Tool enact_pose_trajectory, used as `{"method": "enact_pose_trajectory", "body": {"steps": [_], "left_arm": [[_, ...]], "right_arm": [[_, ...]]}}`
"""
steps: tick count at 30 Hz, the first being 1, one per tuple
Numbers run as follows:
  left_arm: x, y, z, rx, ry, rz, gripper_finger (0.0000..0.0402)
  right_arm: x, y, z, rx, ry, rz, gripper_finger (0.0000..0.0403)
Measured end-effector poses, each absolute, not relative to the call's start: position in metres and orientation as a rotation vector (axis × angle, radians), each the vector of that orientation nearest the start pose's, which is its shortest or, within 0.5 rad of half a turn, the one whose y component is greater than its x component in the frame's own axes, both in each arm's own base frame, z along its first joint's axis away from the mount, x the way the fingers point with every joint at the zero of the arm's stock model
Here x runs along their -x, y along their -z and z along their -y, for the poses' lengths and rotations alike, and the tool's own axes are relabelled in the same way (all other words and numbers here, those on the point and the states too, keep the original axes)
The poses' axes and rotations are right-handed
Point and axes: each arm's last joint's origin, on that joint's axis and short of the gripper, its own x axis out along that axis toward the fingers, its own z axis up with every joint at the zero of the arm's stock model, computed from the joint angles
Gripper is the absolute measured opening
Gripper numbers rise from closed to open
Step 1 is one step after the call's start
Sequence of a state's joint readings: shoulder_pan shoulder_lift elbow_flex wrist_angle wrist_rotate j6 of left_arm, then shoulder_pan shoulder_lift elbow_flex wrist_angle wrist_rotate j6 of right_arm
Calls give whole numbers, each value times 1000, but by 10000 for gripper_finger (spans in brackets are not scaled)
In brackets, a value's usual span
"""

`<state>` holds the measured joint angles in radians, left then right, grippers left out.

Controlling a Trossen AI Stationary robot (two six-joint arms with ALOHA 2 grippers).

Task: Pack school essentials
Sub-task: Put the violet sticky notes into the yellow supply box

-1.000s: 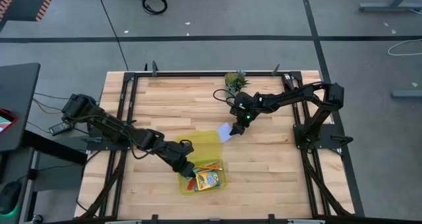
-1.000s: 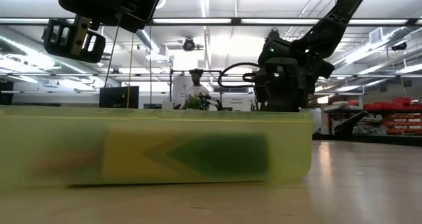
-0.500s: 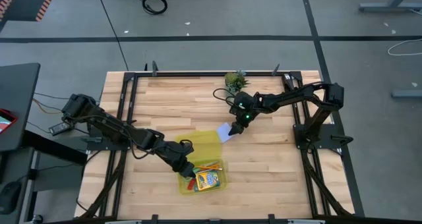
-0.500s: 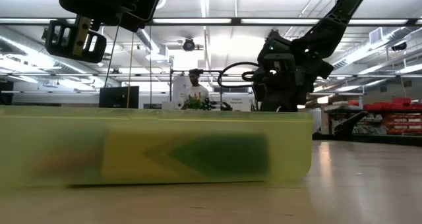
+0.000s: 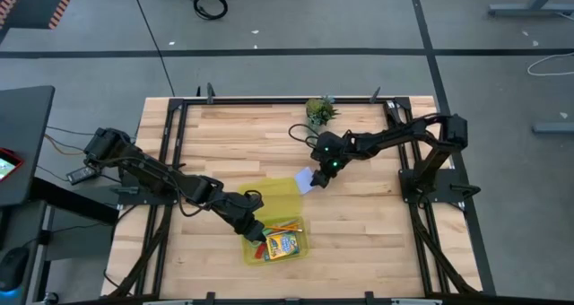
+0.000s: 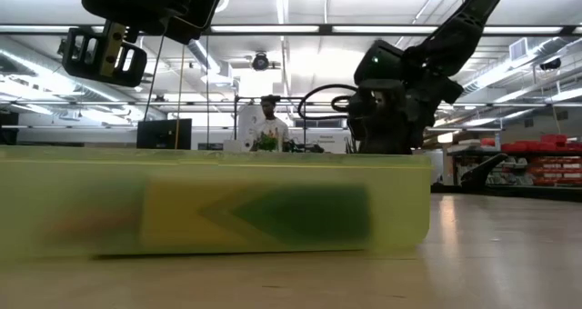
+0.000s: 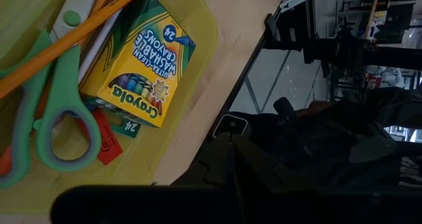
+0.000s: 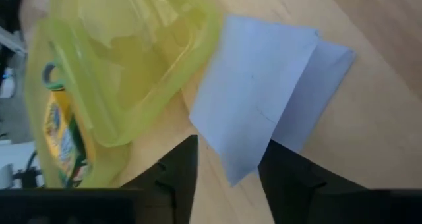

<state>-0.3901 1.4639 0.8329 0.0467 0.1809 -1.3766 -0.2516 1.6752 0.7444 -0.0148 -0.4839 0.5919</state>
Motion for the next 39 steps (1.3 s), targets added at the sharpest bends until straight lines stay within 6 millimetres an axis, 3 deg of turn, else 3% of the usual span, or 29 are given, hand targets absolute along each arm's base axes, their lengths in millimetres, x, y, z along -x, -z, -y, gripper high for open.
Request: {"method": "enact_pose_trajectory", "body": {"steps": [13,25,39], "left_arm": [[-280,-217,121,1241,56,-865,24],[-280,-217,121,1242,56,-865,20],[-281,-218,121,1220,72,-855,16]], "right_arm": [[-293,-129,53,-825,132,-934,12],[-294,-133,62,-847,137,-948,5],[-309,-179,67,-725,116,-1003,4]]}}
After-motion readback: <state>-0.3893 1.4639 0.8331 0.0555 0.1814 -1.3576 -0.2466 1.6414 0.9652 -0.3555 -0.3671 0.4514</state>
